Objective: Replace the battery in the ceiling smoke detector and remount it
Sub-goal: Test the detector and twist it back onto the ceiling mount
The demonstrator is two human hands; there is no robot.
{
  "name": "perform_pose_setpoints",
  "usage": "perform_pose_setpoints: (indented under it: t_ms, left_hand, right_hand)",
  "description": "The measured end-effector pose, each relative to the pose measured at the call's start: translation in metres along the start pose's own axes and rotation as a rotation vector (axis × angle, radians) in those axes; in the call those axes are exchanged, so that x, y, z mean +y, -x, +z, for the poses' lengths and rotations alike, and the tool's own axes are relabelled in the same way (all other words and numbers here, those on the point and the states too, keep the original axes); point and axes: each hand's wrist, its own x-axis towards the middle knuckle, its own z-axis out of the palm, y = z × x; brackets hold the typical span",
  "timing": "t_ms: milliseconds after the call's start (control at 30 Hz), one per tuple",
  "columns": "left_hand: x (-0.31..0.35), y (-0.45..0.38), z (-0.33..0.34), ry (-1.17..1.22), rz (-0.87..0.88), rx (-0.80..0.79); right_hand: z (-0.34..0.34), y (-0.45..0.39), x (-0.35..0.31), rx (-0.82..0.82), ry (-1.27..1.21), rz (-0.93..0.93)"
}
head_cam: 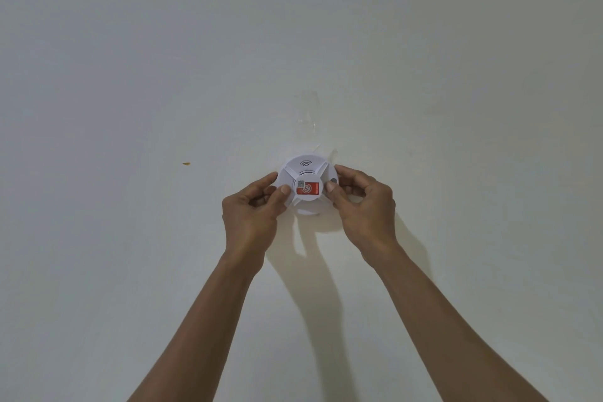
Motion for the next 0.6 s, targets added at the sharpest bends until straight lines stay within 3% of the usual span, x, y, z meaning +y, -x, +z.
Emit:
perform_pose_setpoints:
  t_ms: [600]
  left_hand:
    - [0.001, 0.0008, -0.0012, -0.036, -0.003, 0.015]
  right_hand:
    - [-0.0015, -0.0005, 0.0021, -0.008, -0.075, 0.035]
